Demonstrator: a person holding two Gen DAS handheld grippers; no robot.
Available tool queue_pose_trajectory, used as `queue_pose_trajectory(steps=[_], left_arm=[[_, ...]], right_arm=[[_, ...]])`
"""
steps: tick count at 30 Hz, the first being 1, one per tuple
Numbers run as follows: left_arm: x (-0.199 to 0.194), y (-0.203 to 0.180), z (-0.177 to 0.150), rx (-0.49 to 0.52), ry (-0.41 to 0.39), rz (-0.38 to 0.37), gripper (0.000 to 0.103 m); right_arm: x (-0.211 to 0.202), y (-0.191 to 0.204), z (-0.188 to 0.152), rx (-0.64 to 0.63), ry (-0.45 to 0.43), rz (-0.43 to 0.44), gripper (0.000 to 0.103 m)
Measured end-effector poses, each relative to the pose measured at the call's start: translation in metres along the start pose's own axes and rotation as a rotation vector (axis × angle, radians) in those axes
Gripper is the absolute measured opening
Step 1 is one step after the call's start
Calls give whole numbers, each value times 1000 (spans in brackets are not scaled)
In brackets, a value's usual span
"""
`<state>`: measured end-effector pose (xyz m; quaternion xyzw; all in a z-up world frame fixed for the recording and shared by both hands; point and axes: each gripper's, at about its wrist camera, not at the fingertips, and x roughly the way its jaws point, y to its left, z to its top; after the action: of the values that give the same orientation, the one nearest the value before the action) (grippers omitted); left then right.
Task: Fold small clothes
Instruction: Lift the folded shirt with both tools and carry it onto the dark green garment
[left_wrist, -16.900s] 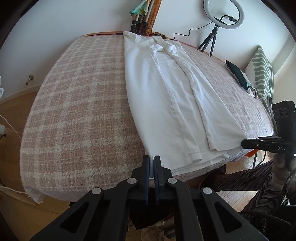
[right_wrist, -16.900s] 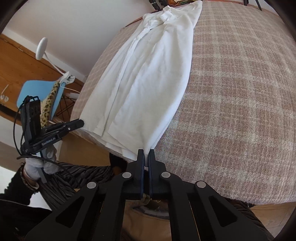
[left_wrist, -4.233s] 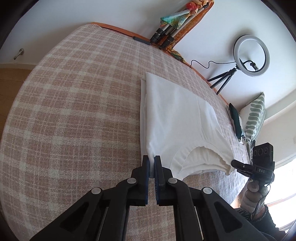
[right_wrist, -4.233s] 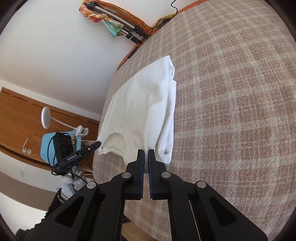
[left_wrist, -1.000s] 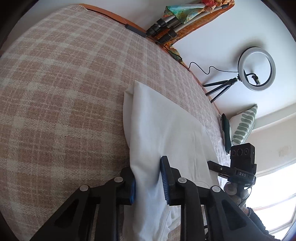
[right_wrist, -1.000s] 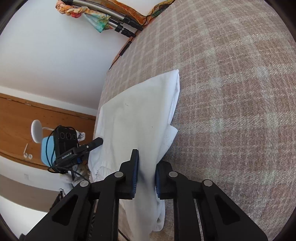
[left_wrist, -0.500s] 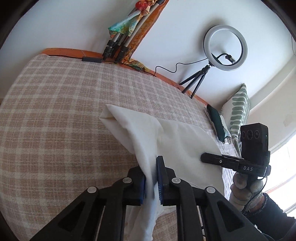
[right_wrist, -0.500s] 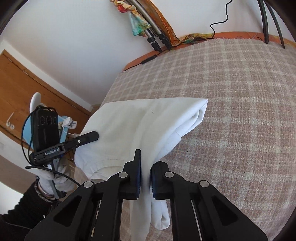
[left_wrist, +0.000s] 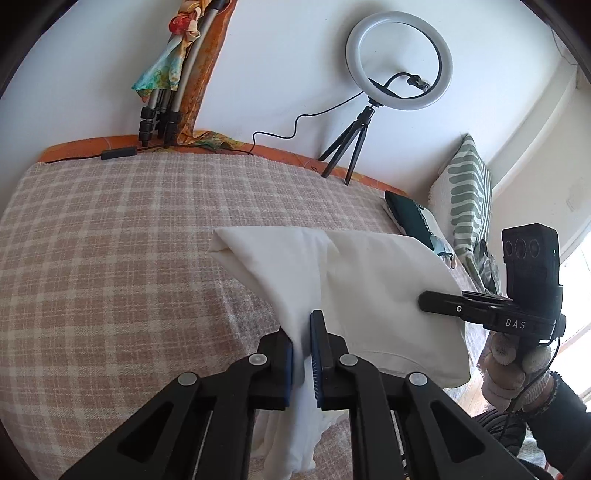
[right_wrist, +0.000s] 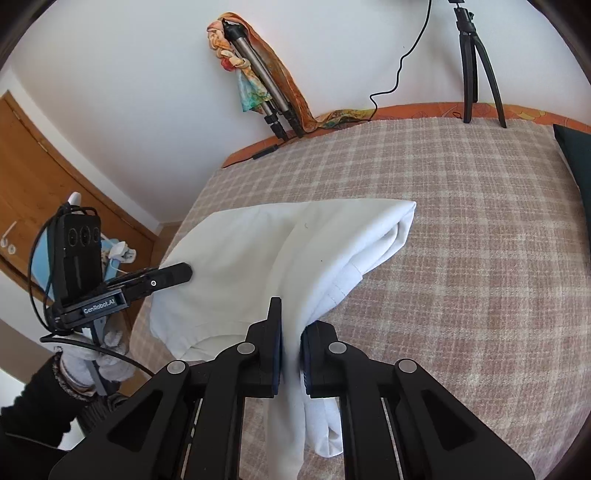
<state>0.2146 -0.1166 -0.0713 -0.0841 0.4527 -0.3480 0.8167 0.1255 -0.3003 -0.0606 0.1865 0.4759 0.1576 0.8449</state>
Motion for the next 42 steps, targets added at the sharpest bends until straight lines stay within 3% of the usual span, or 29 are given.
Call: queue_pose_trajectory(steps=[10, 24, 30, 42], left_arm=[[35, -94, 23, 144, -31, -52, 5], [127, -193, 49, 226, 38, -173, 5], [174, -235, 79, 244, 39, -222, 5], [273, -309, 147, 332, -44, -214, 5]], right_arm=[[-70, -33, 1, -25, -78, -89, 7], [-143, -110, 5, 9, -121, -237, 7], [-175, -156, 22, 30, -154, -296, 7], [-216, -262, 88, 12, -224, -439, 7]])
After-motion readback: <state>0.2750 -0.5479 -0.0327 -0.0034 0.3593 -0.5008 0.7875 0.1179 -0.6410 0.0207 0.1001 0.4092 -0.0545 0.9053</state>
